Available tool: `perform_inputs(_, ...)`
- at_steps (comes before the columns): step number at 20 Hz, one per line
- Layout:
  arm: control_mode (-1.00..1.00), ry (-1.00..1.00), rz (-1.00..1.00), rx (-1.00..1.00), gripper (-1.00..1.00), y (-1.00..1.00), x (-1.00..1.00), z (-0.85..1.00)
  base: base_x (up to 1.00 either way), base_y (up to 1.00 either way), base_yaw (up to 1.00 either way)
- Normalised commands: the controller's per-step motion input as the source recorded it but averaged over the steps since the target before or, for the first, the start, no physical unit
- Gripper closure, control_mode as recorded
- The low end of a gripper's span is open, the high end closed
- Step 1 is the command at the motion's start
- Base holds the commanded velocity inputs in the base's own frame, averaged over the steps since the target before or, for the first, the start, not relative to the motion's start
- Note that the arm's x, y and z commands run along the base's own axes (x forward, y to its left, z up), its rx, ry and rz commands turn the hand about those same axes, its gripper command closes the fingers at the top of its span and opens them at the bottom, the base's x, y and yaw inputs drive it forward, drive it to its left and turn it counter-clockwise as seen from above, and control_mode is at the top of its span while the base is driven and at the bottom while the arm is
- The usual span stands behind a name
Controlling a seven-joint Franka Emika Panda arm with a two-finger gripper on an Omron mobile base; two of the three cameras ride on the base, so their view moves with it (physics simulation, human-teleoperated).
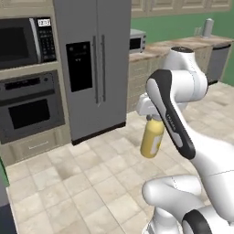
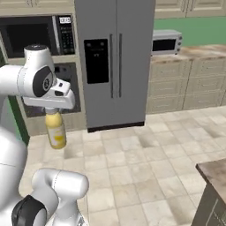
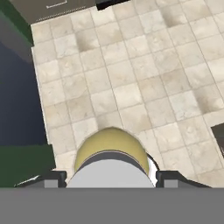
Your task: Place the drinks on the dining counter in a tight cluster.
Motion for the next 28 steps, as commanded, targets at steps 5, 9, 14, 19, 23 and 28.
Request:
perform_inputs(5,1.00,0.00,0.00,0.00,1.00,0.00,0.00,0.00,1.00,0.00,-0.46)
perform_inputs(9,1.00,0.00,0.00,0.00,1.00,0.00,0.00,0.00,0.97,0.00,-0.59)
perform_inputs(14,1.00,0.00,0.00,0.00,1.00,0.00,0.00,0.00,0.67,0.33,-0.80)
perform_inputs(19,1.00,0.00,0.00,0.00,1.00,0.00,0.00,0.00,0.79,0.64,-0.78)
perform_inputs(23,1.00,0.00,0.00,0.00,1.00,0.00,0.00,0.00,1.00,0.90,-0.63)
perform_inputs(28,1.00,0.00,0.00,0.00,1.00,0.00,0.00,0.00,1.00,0.99,-0.54)
